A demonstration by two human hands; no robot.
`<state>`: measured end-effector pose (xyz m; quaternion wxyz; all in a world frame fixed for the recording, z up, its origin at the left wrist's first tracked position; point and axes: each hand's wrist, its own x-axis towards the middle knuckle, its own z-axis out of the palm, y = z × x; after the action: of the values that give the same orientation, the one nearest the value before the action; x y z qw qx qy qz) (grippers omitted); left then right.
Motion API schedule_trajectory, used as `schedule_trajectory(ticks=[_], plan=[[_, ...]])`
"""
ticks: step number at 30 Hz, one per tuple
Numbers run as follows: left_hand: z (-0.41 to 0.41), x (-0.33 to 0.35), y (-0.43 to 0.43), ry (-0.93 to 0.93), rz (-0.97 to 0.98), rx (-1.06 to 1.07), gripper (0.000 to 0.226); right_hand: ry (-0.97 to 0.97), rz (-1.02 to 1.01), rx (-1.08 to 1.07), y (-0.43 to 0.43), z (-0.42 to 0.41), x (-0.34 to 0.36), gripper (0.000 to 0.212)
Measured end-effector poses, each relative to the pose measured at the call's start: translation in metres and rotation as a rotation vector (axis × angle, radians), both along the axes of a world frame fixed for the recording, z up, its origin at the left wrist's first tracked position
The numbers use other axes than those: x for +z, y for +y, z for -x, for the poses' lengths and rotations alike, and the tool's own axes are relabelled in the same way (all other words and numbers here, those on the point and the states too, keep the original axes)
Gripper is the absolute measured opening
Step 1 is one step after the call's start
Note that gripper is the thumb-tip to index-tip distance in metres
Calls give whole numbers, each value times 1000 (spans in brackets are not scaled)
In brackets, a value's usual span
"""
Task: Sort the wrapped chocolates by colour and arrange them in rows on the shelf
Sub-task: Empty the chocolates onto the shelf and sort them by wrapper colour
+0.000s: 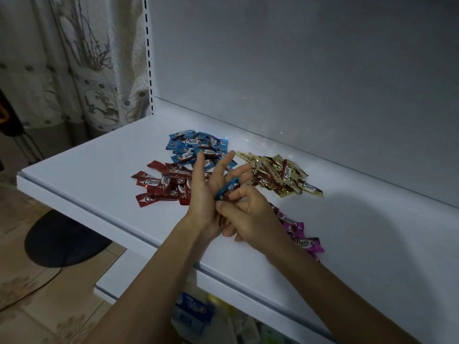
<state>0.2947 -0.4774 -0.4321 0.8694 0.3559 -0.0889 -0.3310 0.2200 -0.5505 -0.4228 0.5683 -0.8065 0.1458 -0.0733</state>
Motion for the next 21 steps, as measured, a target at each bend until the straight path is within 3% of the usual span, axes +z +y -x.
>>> schedule_trajectory(ticks=[5,12,21], plan=[[4,-2,-5,-161,-133,15,77,-5,-74,-14,-1,2,2,33],[2,-3,-4,-142,-28,-35,89,83,-41,37,-10,-5,10,24],[2,-2,-5,-110,-92,-111,43,-48,-63,-57,-25,-2,16,3]])
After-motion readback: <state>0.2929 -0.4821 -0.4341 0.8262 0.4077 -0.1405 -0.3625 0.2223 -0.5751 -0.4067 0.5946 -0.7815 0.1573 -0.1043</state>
